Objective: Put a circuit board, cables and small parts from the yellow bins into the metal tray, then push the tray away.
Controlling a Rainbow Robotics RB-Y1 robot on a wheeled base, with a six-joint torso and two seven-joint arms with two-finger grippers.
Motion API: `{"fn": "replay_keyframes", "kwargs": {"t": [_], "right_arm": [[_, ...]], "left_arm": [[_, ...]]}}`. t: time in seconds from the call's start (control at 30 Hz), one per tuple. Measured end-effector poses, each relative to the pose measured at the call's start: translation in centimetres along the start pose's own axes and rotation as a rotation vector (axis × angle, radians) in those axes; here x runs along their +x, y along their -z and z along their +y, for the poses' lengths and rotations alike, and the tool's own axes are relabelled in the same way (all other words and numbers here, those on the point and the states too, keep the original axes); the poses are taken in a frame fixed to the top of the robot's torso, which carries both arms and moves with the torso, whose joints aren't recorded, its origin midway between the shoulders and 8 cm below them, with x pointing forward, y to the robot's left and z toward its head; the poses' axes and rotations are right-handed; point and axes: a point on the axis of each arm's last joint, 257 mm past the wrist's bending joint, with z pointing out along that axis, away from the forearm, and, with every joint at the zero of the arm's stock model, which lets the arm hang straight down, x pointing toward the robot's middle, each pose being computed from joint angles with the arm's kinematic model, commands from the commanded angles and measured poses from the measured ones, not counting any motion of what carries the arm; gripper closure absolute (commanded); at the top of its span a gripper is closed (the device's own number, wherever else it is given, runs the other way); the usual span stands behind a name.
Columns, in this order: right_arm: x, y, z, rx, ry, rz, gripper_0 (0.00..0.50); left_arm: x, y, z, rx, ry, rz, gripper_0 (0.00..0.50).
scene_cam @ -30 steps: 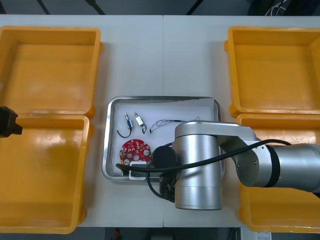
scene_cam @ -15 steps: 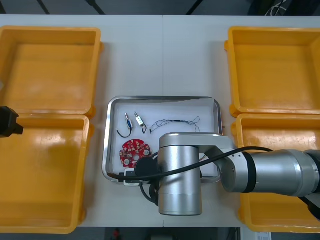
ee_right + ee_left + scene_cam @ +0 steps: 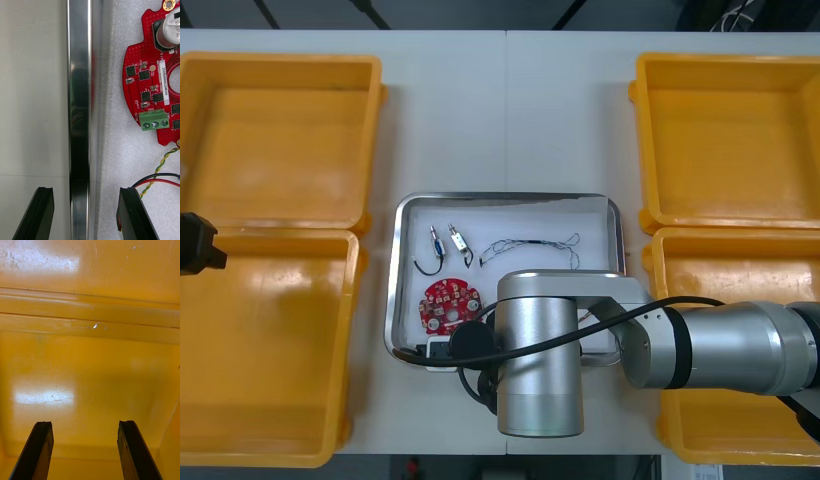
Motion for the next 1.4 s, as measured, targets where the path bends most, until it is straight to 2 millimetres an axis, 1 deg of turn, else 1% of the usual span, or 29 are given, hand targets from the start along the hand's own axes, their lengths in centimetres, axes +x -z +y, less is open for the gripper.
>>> {"fn": "replay_keyframes", "kwargs": {"t": [0.03,0.07,0.1,0.13,0.17,0.23,0.27,0.33,0.67,0.93,1.03,1.2,1.4], "right_arm": [[0.0,0.0,0.0,0.000,0.000,0.000,0.000],[0.0,0.0,0.0,0.000,0.000,0.000,0.061],[0.0,0.0,0.0,0.000,0.000,0.000,0.100],[0.0,0.0,0.0,-0.001,0.000,0.000,0.224],[0.0,0.0,0.0,-0.001,0.000,0.000,0.324],[0.0,0.0,0.1,-0.001,-0.001,-0.001,0.394],[0.0,0.0,0.1,-0.002,-0.001,-0.001,0.453],[0.0,0.0,0.1,-0.003,-0.001,-0.002,0.500],[-0.1,-0.1,0.0,0.002,-0.002,-0.004,0.500],[0.2,0.0,-1.9,0.073,-0.001,-0.004,0.500],[0.5,0.1,-2.8,0.101,0.000,0.002,0.500],[1.4,0.5,-5.1,0.159,0.002,0.016,0.500],[1.3,1.5,-8.1,0.236,0.015,0.014,0.500]], "left_arm": [[0.0,0.0,0.0,0.000,0.000,0.000,0.000],[0.0,0.0,0.0,0.000,0.000,0.000,0.000],[0.0,0.0,0.0,0.000,0.000,0.000,0.000],[0.0,0.0,0.0,0.000,0.000,0.000,0.000],[0.0,0.0,0.0,0.000,0.000,0.000,0.000],[0.0,0.0,0.0,0.000,0.000,0.000,0.000],[0.0,0.0,0.0,0.000,0.000,0.000,0.000],[0.0,0.0,0.0,0.000,0.000,0.000,0.000],[0.0,0.0,0.0,0.000,0.000,0.000,0.000],[0.0,0.0,0.0,0.000,0.000,0.000,0.000],[0.0,0.0,0.0,0.000,0.000,0.000,0.000],[0.0,0.0,0.0,0.000,0.000,0.000,0.000],[0.0,0.0,0.0,0.000,0.000,0.000,0.000]]}}
